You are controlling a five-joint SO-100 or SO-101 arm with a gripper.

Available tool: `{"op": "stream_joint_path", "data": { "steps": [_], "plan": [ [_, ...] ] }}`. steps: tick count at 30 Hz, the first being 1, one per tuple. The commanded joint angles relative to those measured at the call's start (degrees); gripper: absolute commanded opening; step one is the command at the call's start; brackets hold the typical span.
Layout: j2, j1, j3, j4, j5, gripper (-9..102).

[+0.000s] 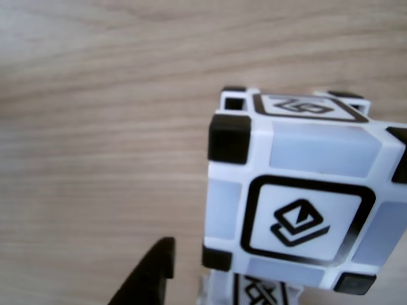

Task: Stack cubes from left to right.

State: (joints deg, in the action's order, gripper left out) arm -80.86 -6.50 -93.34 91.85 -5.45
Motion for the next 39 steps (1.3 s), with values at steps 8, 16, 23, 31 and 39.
{"op": "stream_joint_path", "data": {
  "steps": [8,16,23,31,39],
  "plan": [
    [4.39,0.35,2.64,-0.18,1.49,46],
    [4.48,0.53,2.72,-4.04,0.7,45],
    [4.48,0.7,2.72,-5.54,0.0,44],
    [4.48,6.86,2.55,-5.54,2.9,44],
    [4.48,9.05,1.76,-5.54,3.96,42]
  ]
}}
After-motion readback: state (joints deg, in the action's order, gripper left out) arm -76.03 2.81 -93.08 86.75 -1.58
